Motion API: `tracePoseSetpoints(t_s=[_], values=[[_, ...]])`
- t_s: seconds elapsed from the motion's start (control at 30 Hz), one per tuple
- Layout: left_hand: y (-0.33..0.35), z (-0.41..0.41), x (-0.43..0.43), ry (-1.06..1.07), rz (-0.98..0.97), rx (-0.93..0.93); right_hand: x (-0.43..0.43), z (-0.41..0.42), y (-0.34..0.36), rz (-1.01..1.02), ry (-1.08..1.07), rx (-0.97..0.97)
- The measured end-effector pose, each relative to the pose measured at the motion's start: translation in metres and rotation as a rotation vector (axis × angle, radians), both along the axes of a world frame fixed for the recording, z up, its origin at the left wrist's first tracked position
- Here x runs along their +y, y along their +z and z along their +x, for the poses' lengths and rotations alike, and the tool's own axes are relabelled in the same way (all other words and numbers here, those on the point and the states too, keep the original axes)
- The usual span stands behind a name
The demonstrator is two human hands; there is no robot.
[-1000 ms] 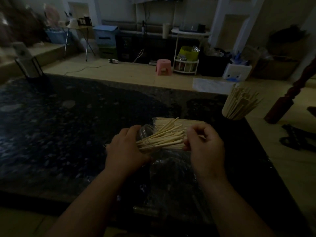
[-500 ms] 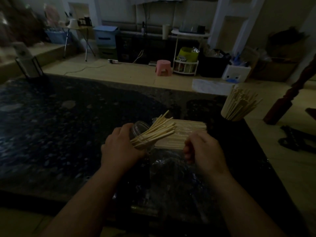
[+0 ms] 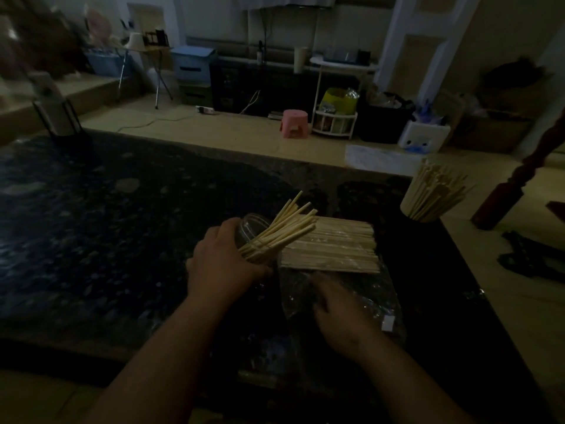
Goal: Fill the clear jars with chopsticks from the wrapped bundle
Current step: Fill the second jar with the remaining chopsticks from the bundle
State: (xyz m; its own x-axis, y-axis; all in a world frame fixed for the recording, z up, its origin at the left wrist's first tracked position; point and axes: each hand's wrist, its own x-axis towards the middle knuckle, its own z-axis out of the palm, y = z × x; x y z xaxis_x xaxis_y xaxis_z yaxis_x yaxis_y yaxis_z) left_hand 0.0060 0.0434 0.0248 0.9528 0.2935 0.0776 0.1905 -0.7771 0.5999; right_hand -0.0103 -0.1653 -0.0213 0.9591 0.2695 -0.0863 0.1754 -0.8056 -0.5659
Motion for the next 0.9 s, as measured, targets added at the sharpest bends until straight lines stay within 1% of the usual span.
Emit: tracePoseSetpoints(t_s=[0.13, 0.23, 0.3, 0.37, 0.47, 0.63, 0.7, 0.8, 0.9], values=[[0.001, 0.003, 0.002, 0.036, -0.024, -0.001, 0.004, 0.016, -0.034, -0.099, -0.047, 0.065], [0.002, 0.006, 0.003, 0.039, -0.048, -0.006, 0.013, 0.034, -0.042, -0.206, -0.064, -0.041], [0.002, 0.007, 0.002, 0.024, -0.060, -0.008, 0.018, 0.047, -0.040, -0.341, -0.082, -0.099], [0.002, 0.007, 0.003, 0.007, -0.071, -0.007, 0.020, 0.061, -0.036, -0.467, -0.085, -0.115], [0.001, 0.008, 0.005, 0.008, -0.067, -0.004, 0.019, 0.075, -0.031, -0.572, -0.056, -0.096], [-0.001, 0.010, 0.007, 0.019, -0.070, 0.000, 0.020, 0.091, -0.029, -0.611, -0.066, -0.085], [-0.002, 0.011, 0.006, 0.015, -0.071, -0.003, 0.020, 0.097, -0.028, -0.620, -0.051, -0.045], [-0.002, 0.012, 0.003, 0.006, -0.068, 0.001, 0.017, 0.106, -0.031, -0.581, -0.043, 0.053], [-0.003, 0.011, 0.002, -0.002, -0.070, 0.003, 0.014, 0.112, -0.033, -0.509, -0.065, 0.109]])
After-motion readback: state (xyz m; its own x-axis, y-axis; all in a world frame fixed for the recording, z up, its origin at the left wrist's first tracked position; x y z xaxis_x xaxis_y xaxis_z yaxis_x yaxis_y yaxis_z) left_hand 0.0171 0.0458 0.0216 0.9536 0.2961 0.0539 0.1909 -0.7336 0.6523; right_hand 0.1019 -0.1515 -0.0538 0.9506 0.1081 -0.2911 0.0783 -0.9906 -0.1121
